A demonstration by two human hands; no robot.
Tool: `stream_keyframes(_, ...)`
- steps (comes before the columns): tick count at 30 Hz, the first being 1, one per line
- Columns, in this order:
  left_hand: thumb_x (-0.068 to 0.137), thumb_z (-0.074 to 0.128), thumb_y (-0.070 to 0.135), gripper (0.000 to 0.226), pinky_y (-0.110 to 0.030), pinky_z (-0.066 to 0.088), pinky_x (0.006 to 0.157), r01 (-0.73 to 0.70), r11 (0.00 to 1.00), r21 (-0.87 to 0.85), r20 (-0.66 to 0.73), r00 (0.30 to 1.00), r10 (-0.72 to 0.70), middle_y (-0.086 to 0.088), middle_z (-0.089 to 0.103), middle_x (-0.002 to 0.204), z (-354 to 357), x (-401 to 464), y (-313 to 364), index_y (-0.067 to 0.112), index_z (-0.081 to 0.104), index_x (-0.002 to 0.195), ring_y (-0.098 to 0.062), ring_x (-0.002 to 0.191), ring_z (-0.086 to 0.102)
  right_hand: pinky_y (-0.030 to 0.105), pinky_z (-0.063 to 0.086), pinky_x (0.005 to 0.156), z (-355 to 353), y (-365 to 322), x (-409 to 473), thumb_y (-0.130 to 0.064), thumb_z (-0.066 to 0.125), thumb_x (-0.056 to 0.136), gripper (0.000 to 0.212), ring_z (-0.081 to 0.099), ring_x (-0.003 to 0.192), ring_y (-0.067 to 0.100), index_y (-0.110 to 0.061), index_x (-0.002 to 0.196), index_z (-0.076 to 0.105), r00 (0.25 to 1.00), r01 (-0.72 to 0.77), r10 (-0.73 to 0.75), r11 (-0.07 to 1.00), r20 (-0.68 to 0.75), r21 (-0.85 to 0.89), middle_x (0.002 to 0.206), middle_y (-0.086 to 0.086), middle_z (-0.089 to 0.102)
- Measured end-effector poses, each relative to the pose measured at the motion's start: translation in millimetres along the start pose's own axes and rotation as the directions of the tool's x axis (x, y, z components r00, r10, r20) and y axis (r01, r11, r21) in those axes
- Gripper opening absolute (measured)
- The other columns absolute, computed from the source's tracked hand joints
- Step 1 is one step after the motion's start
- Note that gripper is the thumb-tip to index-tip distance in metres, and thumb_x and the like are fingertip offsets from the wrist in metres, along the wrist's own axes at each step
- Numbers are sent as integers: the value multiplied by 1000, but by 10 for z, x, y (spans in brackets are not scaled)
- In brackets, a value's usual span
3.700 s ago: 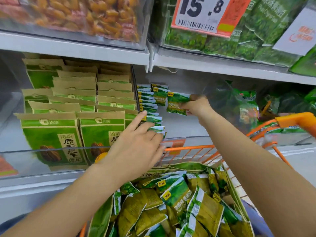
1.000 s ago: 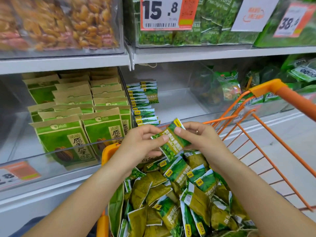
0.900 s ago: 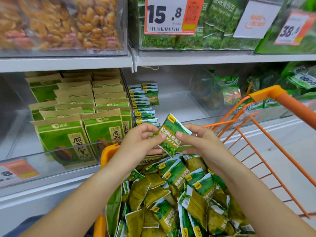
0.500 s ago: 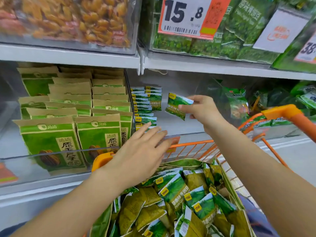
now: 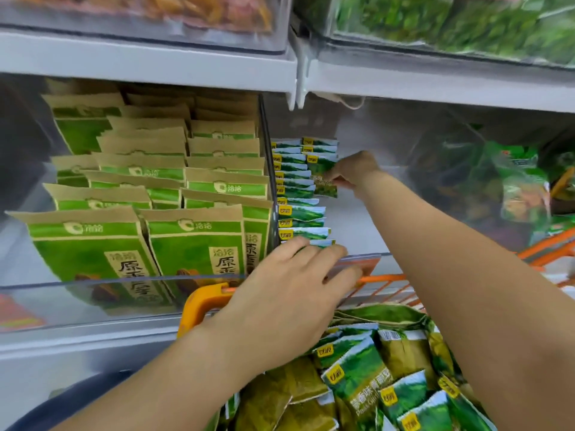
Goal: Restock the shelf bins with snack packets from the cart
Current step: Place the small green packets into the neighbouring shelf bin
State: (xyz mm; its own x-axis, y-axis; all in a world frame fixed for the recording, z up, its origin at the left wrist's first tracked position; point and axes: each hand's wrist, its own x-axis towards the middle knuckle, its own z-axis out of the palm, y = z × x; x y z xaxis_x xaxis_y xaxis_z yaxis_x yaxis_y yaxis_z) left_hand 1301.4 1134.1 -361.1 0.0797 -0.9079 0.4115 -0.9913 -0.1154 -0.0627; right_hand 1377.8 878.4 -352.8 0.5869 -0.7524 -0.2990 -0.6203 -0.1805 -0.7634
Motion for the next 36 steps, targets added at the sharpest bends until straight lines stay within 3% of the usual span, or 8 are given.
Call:
stream_keyframes(3,83,61,26,40,-39,37,93,19,1000,-9,7,1000,-19,-10,61,124,-5,2,-1,18,58,122,-26,92,62,22,53,67,59,51,-40,4,69,79,23,56,66,13,-8,71,51,996,-4,-1,998,89,58,80,7,58)
stream_keyframes(9,83,62,26,40,-38,38,92,25,1000,-5,14,1000,-25,-9,61,124,0,2,10,18,58,122,-26,93,61,42,53,94,111,98,-38,1,81,69,30,67,101,27,-8,67,53,996,-15,23,996,91,-93,105,19,70)
stream_keyframes(12,84,58,25,38,-38,38,91,26,1000,2,14,1000,-27,-9,60,124,-4,-7,13,18,58,121,-26,91,60,39,54,90,134,115,-28,-2,81,70,32,67,94,29,-7,87,55,998,33,-23,986,66,-166,108,20,68)
stream_keyframes(17,84,60,25,38,-37,38,91,22,1000,4,4,1000,-22,-10,60,123,11,-11,15,17,58,121,-26,90,60,36,46,87,131,114,-66,-12,69,83,45,53,115,32,-2,121,46,965,186,-241,907,-105,-378,122,16,56)
stream_keyframes(23,82,61,25,38,-38,37,91,15,1000,13,4,1000,-15,-10,61,122,13,-20,3,17,59,119,-27,89,62,37,53,85,130,63,-190,-3,70,79,25,64,99,31,-6,97,53,991,118,-132,941,-24,-317,104,15,64)
stream_keyframes(27,81,57,25,39,-36,36,90,10,1000,22,5,1000,-10,-10,62,122,-9,-3,-18,18,60,119,-26,91,63,37,52,92,-107,-52,-463,-6,74,79,46,68,96,29,3,121,57,995,95,-97,971,1,-220,105,18,67)
stream_keyframes(32,80,60,27,44,-37,36,91,4,1000,-10,41,999,-4,-12,61,124,-28,-8,-53,17,57,123,-28,95,65,35,58,81,-658,-53,-1304,-12,70,83,18,67,73,23,-6,100,70,942,311,-308,950,-132,3,82,11,68)
stream_keyframes(36,87,42,37,47,-40,48,89,38,988,-148,61,998,-30,-11,50,140,-179,-2,6,18,54,128,-31,106,63,27,51,64,-1086,163,-2069,-17,69,84,4,64,61,13,-18,80,70,898,398,-419,904,-136,-157,68,3,67)
